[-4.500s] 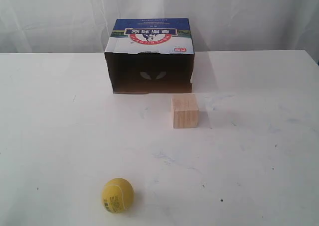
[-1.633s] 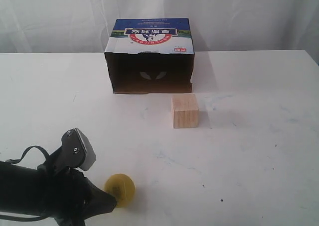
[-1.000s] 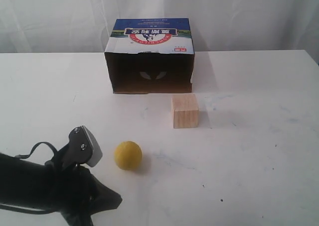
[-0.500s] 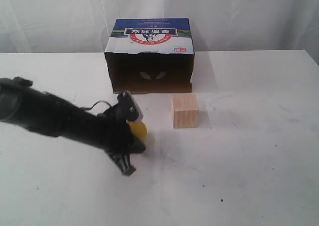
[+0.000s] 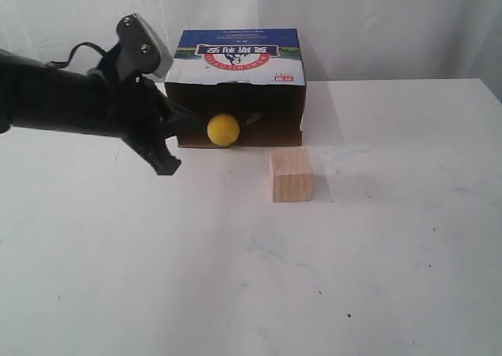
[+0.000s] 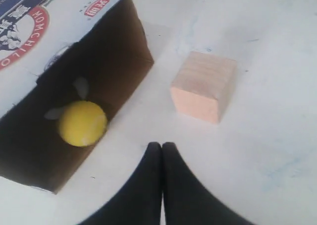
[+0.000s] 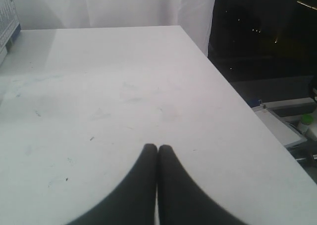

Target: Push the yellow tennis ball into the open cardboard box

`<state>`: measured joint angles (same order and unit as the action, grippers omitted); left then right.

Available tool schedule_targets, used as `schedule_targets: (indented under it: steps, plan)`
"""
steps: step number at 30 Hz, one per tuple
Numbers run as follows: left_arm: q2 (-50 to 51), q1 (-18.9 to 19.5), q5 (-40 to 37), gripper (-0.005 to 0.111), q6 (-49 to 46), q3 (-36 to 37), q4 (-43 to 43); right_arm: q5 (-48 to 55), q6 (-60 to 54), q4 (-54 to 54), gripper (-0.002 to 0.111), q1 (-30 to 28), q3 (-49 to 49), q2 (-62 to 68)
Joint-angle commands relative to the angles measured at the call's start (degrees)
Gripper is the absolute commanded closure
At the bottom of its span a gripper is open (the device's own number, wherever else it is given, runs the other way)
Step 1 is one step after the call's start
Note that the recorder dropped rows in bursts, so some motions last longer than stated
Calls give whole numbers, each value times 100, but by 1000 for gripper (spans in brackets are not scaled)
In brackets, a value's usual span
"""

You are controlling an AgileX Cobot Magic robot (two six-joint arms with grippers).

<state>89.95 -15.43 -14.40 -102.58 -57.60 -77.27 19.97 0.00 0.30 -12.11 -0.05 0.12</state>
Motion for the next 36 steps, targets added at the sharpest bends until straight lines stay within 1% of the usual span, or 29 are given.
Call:
schedule_targets:
  steps: [1,3,5,10,13,15,17,21,23,24,25,26,29,32,34,36]
  plan:
    - [-759,5,-499,107,306,925,-46,-25,30,11,108,-25,5,-12]
    - [-1068,5,-376,107,426,1370,-46,-25,30,11,108,-25,5,-12]
    - [-1346,5,-94,107,451,1824,-183,-25,30,11,108,-25,5,-12]
    - [-2233,5,1100,107,544,2996,-571,-25,30,11,108,-25,5,-12]
    - [-3101,5,1612,107,775,3381,-1047,-25,30,11,108,-25,5,-12]
    - [-3708,5,1830,107,760,3528,-1088,-25,30,11,108,-25,5,-12]
    - [-4336,5,2237,107,500,3584,-1042,-25,30,11,108,-25,5,-12]
    - [-5626,5,3889,107,-285,3380,-1331,-25,30,11,108,-25,5,-12]
    - [-6164,5,4353,107,-843,3094,-1772,-25,30,11,108,-25,5,-12]
    - [-6353,5,4368,107,-1218,2963,-2106,-25,30,11,108,-25,5,-12]
    - [-6567,5,4281,107,-1789,2795,-2268,-25,30,11,108,-25,5,-12]
    - [-6739,5,4170,107,-1862,2657,-2268,-25,30,11,108,-25,5,-12]
    - [-7023,-5,3569,107,-1862,2277,-2268,-25,30,11,108,-25,5,-12]
    - [-7045,-5,2966,107,-1778,1986,-2268,-25,30,11,108,-25,5,-12]
    - [-6987,-5,2215,107,-1478,1913,-2268,-25,30,11,108,-25,5,-12]
    - [-6889,-5,1280,107,-881,1924,-2268,-25,30,11,108,-25,5,-12]
